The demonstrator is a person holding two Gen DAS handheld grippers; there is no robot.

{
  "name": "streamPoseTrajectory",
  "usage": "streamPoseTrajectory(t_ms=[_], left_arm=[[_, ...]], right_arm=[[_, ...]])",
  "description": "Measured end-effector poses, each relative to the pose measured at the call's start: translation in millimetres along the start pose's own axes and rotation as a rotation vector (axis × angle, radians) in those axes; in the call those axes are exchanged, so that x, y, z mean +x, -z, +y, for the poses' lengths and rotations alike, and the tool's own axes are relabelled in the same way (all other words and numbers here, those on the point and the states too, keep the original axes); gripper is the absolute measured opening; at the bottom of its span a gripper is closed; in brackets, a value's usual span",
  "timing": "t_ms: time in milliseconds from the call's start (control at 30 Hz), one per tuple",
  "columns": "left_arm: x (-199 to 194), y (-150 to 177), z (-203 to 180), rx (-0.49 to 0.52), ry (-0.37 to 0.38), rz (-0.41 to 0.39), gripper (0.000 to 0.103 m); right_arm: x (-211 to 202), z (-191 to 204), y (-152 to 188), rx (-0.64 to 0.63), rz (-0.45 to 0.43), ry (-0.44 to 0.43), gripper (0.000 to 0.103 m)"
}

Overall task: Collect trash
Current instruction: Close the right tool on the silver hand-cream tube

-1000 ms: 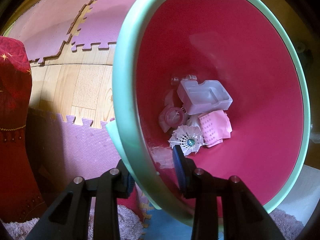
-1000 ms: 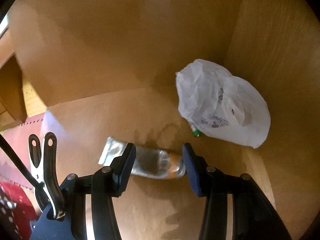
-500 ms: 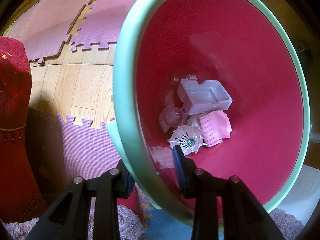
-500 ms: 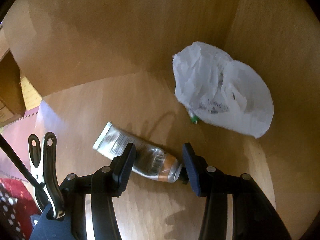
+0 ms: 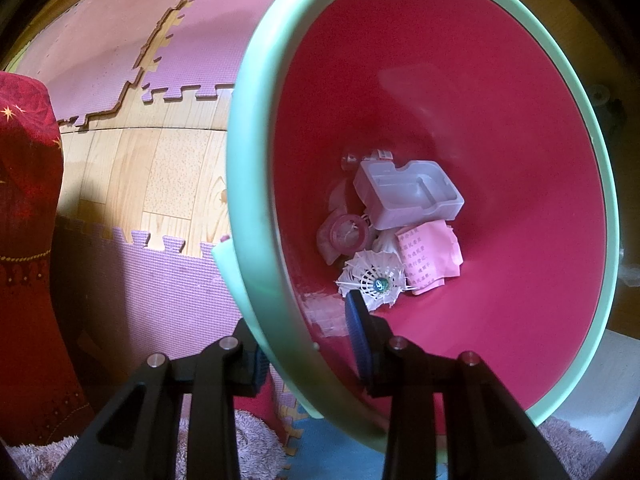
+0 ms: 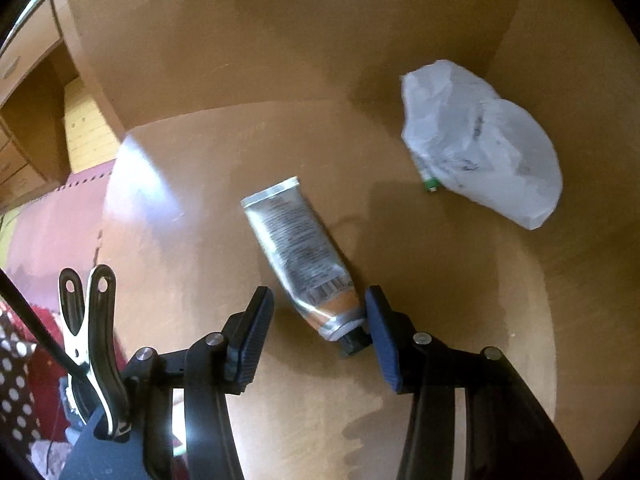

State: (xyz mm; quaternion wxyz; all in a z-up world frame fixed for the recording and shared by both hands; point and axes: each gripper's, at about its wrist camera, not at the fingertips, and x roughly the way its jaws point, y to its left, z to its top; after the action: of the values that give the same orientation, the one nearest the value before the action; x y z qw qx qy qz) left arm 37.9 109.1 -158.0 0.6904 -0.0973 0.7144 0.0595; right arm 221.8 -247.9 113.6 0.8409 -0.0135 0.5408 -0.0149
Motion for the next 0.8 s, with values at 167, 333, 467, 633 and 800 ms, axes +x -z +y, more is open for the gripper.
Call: streamPoseTrajectory(t_ms=[167,333,467,633,800], left_arm=[[0.0,-0.2,0.8,0.001,0.0,0.0,0.036],[-0.1,-0.3,0.8,0.001,0.0,0.0,0.036],[-0.1,-0.1,0.5,0.001,-0.001,0.0,0.036],[-0.2,-0.2,0.8,0.0,-0.001,-0.001,0.036],[-0.1,0.0,0.0,0.0,0.0,0.0,0.036]], right_arm=[[2.6,4.3,2.0,-0.063,-0.026,0.036,0.049],[11.1,10.1,-2.1,-0.029,-0.038,0.02,0.049],[10.4,1.1,1.0,0.022,-0.066,-0.017,0.048],[3.6,1.9,12.2,0.006,-0.101,-0.026,0.039],[-4.5,9.6,27.3,-0.006,-0.128,-0.03,0.037]])
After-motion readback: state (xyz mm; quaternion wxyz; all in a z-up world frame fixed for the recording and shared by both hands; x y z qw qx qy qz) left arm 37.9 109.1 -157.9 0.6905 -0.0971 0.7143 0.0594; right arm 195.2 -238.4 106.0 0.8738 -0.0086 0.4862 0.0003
